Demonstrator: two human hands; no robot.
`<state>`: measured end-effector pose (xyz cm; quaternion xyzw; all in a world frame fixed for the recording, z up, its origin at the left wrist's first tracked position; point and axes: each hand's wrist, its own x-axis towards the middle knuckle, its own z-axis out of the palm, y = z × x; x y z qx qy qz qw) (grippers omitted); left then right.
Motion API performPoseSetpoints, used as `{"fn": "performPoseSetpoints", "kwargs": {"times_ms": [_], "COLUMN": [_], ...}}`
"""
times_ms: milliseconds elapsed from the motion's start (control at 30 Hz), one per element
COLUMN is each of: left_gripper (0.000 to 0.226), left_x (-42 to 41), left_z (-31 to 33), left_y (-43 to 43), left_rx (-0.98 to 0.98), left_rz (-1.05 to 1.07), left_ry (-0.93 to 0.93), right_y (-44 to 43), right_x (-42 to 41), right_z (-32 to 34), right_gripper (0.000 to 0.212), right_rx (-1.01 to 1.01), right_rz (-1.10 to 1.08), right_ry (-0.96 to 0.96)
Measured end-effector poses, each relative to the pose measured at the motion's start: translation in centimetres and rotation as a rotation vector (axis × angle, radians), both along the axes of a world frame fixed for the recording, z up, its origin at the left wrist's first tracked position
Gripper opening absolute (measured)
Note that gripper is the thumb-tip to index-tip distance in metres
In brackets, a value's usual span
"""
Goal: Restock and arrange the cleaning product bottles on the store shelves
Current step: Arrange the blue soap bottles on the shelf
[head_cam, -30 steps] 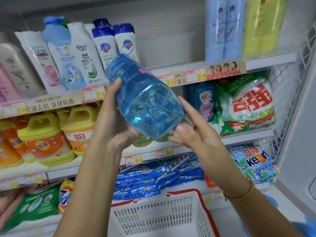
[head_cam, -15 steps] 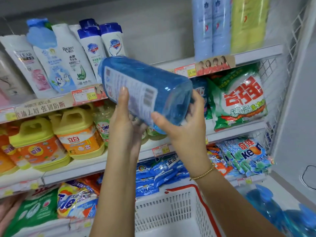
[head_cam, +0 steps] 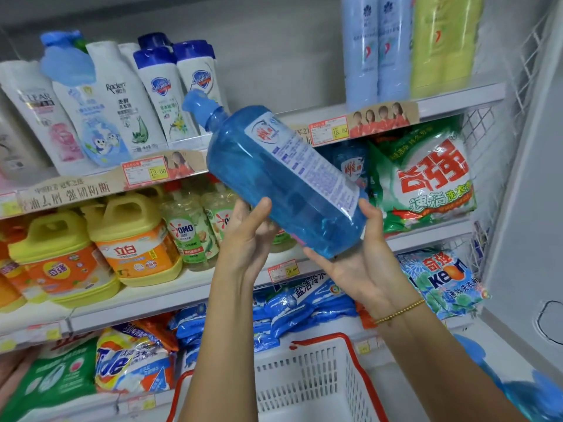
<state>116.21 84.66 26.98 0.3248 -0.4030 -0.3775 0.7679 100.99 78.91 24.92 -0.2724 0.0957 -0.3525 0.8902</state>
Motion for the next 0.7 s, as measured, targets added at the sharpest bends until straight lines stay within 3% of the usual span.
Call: {"fn": "performPoseSetpoints", "kwargs": {"times_ms": [67, 167, 333, 500, 700], "left_gripper": [0.083, 0.086, 0.100, 0.102, 0.113], "left_x": [0.6, 0.7, -0.9, -2.4, -4.0], "left_z": [0.3, 1.1, 1.6, -0.1, -2.7], "left_y": [-0.3, 0.1, 0.9, 1.4, 1.2], "left_rx": [0.011, 0.027, 0.055, 0.101, 0.146], "left_rz": [-0.099, -0.090, 0.232, 0.481, 0.645], "left_ry": [-0.092, -0.262, -0.472, -0.639, -0.743], "right_y": [-0.2, -0.5, -1.6, -1.9, -2.1], "right_x": [-0.3, -0.4, -0.3, 0.0, 0.6], "right_z": [-0.2, -0.9, -2.1, -2.9, -3.9], "right_gripper": [0.054, 0.066, 0.076, 0.050, 0.046], "right_rx": [0.057, 0.096, 0.120, 0.087, 0.036], "right_rz": [0.102, 0.240, 0.407, 0.271, 0.127], "right_ry": [0.016, 0.063, 0.090, 0.080, 0.157]}}
